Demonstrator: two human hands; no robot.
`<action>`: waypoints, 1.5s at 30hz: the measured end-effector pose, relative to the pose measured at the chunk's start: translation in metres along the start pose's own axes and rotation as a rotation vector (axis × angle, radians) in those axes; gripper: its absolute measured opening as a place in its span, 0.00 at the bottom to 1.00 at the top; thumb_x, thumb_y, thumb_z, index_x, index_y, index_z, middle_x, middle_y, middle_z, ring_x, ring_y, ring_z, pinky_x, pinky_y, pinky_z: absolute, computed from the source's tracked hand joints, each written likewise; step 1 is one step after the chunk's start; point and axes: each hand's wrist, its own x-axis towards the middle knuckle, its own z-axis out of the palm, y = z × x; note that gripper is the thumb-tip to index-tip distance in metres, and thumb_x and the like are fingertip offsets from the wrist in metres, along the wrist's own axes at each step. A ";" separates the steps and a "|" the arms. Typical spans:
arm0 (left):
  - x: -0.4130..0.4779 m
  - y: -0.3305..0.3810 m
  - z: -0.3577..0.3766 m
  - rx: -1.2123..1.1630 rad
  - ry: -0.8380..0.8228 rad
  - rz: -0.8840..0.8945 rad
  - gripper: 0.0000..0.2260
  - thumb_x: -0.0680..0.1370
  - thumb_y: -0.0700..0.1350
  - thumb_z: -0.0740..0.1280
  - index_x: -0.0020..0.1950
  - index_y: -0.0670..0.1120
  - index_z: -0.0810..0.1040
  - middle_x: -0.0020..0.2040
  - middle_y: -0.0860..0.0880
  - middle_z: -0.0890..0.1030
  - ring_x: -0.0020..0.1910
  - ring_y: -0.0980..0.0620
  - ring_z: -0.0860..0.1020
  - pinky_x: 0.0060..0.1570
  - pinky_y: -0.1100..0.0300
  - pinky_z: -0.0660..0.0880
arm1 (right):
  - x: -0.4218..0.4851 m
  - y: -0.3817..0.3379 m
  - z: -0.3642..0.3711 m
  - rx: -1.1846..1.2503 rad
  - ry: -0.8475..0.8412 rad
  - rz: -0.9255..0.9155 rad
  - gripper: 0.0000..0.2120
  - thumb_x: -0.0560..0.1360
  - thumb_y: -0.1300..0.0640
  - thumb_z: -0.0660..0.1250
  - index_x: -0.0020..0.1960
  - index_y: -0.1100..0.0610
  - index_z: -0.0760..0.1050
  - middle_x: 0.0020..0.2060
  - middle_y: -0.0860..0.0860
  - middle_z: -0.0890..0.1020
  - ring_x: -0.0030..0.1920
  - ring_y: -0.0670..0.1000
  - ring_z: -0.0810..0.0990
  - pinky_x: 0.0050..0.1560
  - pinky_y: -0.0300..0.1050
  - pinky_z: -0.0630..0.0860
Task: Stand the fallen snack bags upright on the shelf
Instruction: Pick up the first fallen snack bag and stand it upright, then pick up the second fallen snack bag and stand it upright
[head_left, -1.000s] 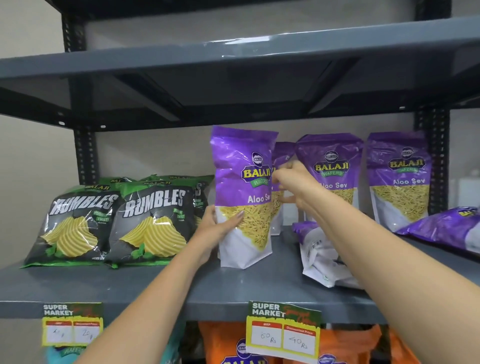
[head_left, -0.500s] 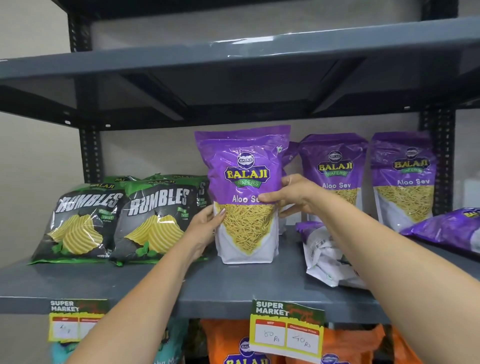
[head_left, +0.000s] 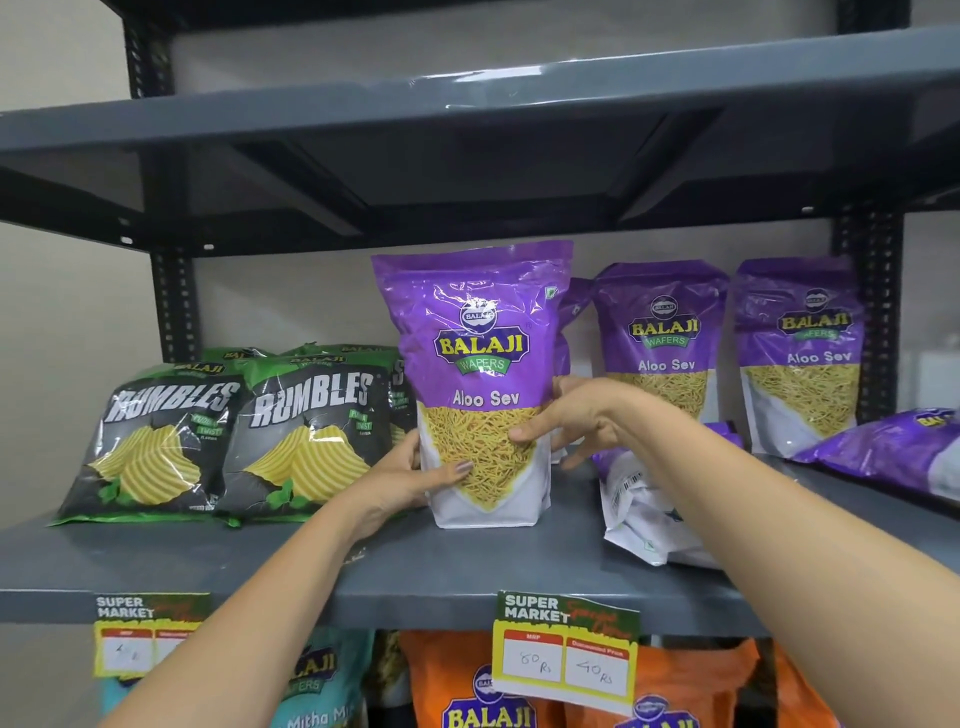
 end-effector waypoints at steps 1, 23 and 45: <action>-0.003 0.001 0.001 0.004 0.001 0.002 0.41 0.55 0.57 0.82 0.65 0.55 0.71 0.61 0.51 0.82 0.60 0.49 0.81 0.61 0.46 0.77 | -0.001 0.001 0.000 -0.008 -0.002 0.001 0.52 0.40 0.44 0.85 0.63 0.52 0.74 0.59 0.54 0.83 0.55 0.60 0.84 0.67 0.62 0.70; -0.090 0.025 0.022 0.367 0.296 0.134 0.49 0.58 0.70 0.72 0.74 0.53 0.61 0.69 0.55 0.73 0.66 0.54 0.73 0.68 0.56 0.66 | -0.081 0.008 0.008 0.074 0.040 -0.189 0.39 0.67 0.51 0.77 0.73 0.51 0.63 0.61 0.53 0.79 0.56 0.53 0.80 0.50 0.48 0.81; 0.043 0.063 0.203 0.052 -0.084 -0.328 0.11 0.74 0.50 0.66 0.47 0.43 0.80 0.33 0.45 0.80 0.25 0.50 0.78 0.33 0.61 0.73 | -0.060 0.137 -0.098 0.326 0.278 0.306 0.31 0.65 0.35 0.71 0.53 0.61 0.79 0.51 0.59 0.83 0.50 0.58 0.83 0.49 0.50 0.81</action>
